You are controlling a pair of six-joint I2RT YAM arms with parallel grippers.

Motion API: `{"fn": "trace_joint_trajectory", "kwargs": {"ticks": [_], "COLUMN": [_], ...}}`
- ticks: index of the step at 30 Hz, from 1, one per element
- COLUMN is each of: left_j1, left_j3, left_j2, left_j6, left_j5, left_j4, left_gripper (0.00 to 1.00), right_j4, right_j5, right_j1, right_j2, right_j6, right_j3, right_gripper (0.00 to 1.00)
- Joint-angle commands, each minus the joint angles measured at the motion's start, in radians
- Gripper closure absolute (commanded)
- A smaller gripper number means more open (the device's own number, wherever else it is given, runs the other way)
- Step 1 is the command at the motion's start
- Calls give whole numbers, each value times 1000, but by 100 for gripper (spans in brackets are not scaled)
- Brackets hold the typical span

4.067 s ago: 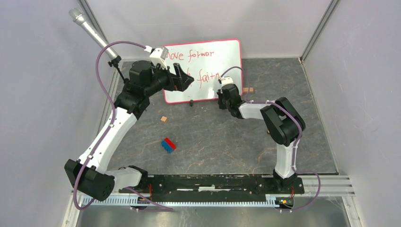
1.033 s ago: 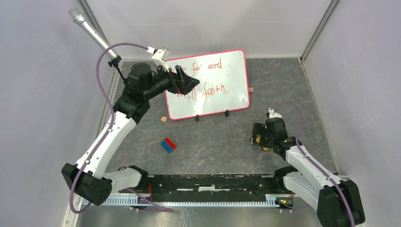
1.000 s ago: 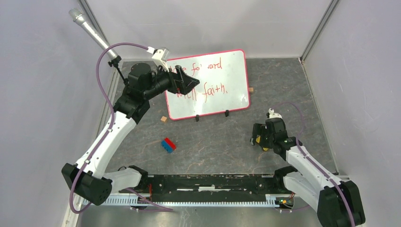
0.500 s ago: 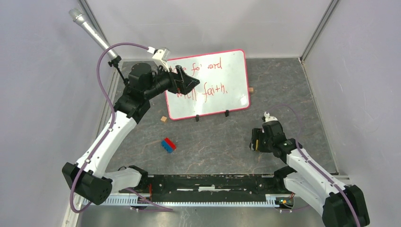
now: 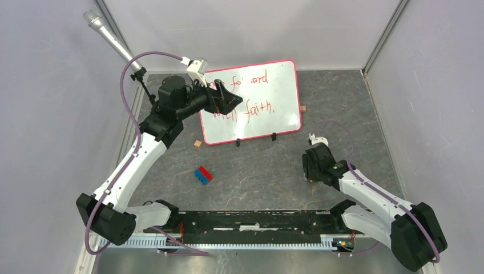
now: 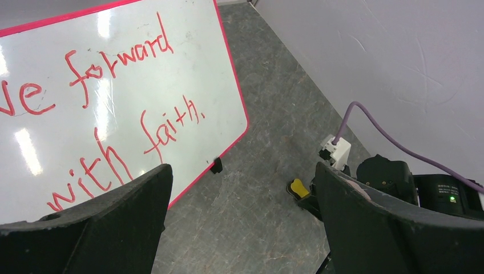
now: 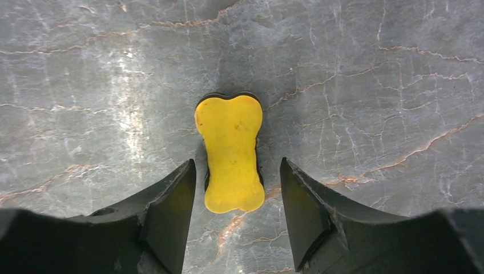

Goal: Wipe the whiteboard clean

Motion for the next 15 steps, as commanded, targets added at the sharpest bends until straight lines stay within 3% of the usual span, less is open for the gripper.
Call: {"fn": "trace_joint_trajectory", "kwargs": {"ticks": [1, 5, 13, 15], "left_j1": [-7, -10, -17, -18], "left_j3": [1, 1, 1, 4], "left_j2": [-3, -4, -4, -3], "left_j6": [22, 23, 27, 29], "left_j5": [-11, -11, -9, -13], "left_j4": [21, 19, 19, 16], "left_gripper": [0, 0, 0, 0], "right_j4": [26, 34, 67, 68], "right_j5": [62, 86, 79, 80], "right_j1": [10, 16, 27, 29], "right_j2": [36, 54, 89, 102], "right_j6": [-23, -30, -50, -46], "right_j3": [38, 49, 62, 65], "right_gripper": [42, 50, 45, 49]}}
